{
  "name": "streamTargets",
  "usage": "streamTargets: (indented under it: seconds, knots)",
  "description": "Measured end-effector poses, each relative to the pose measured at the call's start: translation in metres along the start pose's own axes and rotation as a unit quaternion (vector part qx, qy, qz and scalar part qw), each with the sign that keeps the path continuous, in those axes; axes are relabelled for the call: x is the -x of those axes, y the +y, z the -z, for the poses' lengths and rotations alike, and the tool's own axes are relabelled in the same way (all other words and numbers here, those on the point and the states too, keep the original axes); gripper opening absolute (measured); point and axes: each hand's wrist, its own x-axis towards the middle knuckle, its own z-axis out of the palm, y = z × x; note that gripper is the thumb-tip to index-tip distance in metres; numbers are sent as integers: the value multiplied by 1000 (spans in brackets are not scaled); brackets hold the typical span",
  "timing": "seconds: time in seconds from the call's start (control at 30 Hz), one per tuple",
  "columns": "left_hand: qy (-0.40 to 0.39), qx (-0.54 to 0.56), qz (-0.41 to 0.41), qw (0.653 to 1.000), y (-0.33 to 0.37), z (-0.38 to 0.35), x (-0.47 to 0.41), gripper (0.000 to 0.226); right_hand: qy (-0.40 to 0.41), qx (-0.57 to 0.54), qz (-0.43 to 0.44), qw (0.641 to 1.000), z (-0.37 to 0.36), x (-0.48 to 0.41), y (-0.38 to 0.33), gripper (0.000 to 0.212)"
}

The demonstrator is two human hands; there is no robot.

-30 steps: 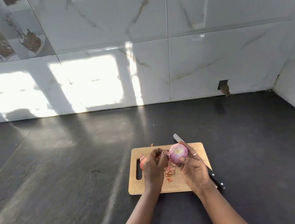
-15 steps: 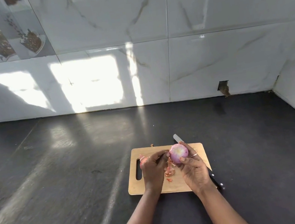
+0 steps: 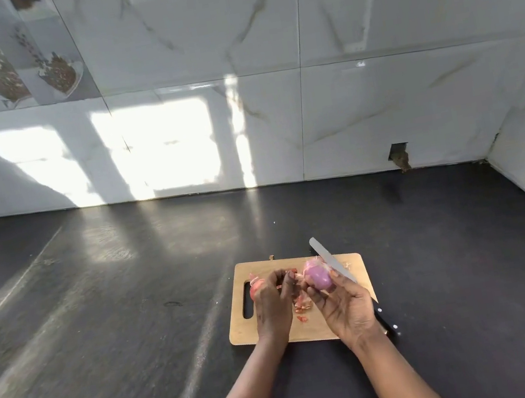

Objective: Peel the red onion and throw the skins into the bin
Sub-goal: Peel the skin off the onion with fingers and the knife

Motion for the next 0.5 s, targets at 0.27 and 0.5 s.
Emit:
streamTargets:
  seconds: [0.27,0.5]
  knots:
    - [-5,-3,-1,1000,5,4,3,21,16,14,-19,1000,-1,0,0,38]
    - [-5,-35,33,999,-7,1,-1,9,36,-14,-31,999,-2,0,-1,44]
